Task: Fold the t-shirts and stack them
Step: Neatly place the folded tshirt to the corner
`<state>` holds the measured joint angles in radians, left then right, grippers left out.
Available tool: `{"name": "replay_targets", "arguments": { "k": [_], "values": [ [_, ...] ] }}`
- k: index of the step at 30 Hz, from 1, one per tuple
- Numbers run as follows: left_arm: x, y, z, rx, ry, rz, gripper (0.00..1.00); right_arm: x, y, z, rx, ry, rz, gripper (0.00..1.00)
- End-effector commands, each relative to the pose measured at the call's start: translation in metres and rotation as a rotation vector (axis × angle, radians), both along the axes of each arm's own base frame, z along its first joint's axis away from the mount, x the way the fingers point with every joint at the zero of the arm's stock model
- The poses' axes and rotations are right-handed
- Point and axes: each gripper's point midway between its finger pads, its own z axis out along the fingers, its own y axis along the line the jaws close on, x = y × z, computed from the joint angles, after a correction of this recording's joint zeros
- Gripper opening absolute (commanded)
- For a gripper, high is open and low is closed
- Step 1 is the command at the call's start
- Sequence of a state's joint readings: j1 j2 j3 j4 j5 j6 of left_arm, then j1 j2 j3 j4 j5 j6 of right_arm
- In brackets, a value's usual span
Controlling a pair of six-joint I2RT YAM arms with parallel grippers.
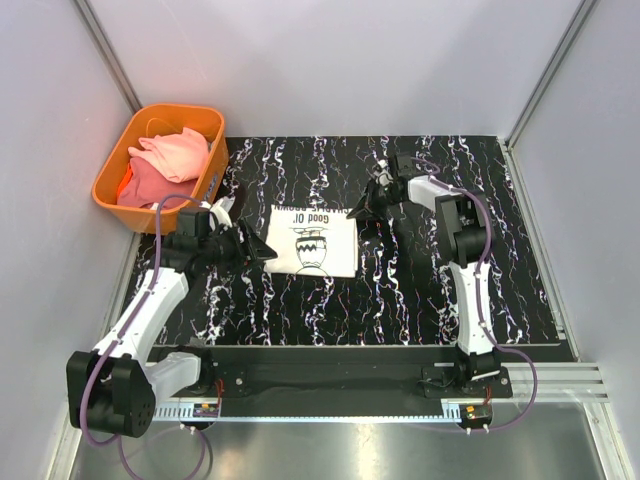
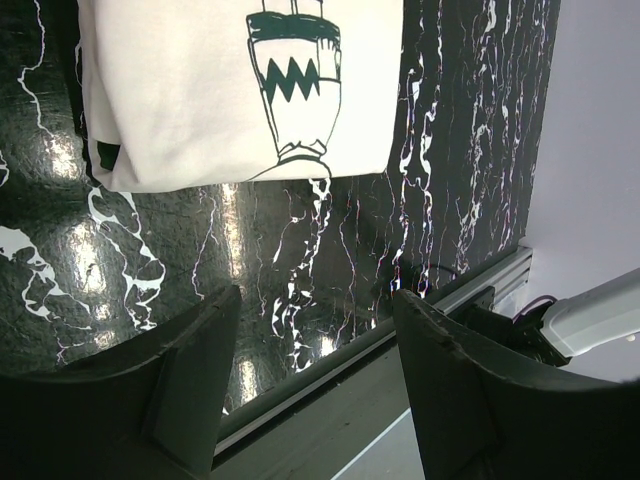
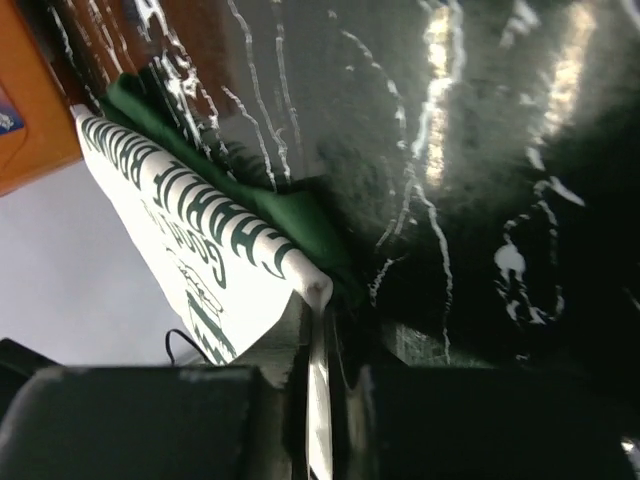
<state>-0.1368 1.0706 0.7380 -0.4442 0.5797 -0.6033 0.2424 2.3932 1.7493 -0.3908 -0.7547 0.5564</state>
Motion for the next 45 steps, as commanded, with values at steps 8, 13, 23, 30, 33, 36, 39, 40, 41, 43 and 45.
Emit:
{"name": "replay_targets", "arguments": {
  "k": [8,13,23,30,33,36,39,40,41,43,45],
  "values": [
    [0.004,-0.004,0.021,-0.02,-0.053,-0.012,0.66,-0.014,-0.106,0.006,-0.279,0.088,-0.439,0.0],
    [0.001,-0.003,0.024,-0.017,-0.076,-0.008,0.66,-0.058,-0.176,0.009,-0.39,0.163,-0.685,0.0],
    [-0.01,-0.015,0.014,-0.03,-0.07,-0.066,0.65,-0.157,-0.308,0.018,-0.517,0.282,-1.154,0.0],
    [-0.012,-0.028,0.013,-0.052,-0.051,-0.146,0.65,-0.222,-0.376,0.037,-0.59,0.331,-1.426,0.0],
    [-0.017,-0.03,0.012,-0.063,-0.049,-0.165,0.65,-0.247,-0.391,0.036,-0.622,0.379,-1.484,0.0],
    [-0.023,-0.032,0.004,-0.062,-0.031,-0.194,0.65,-0.266,-0.41,0.039,-0.644,0.393,-1.56,0.0],
    [-0.027,-0.033,-0.002,-0.069,-0.007,-0.207,0.65,-0.286,-0.423,0.044,-0.672,0.402,-1.623,0.0],
    [-0.027,-0.033,-0.001,-0.069,-0.011,-0.208,0.64,-0.289,-0.426,0.045,-0.683,0.403,-1.627,0.0],
    [-0.026,-0.033,-0.001,-0.067,-0.012,-0.209,0.65,-0.295,-0.43,0.045,-0.719,0.417,-1.633,0.0],
    [-0.024,-0.035,0.003,-0.072,-0.014,-0.214,0.65,-0.301,-0.437,0.049,-0.747,0.425,-1.658,0.0],
    [-0.022,-0.038,0.007,-0.08,-0.018,-0.228,0.64,-0.307,-0.443,0.049,-0.758,0.442,-1.688,0.0]
  ]
}}
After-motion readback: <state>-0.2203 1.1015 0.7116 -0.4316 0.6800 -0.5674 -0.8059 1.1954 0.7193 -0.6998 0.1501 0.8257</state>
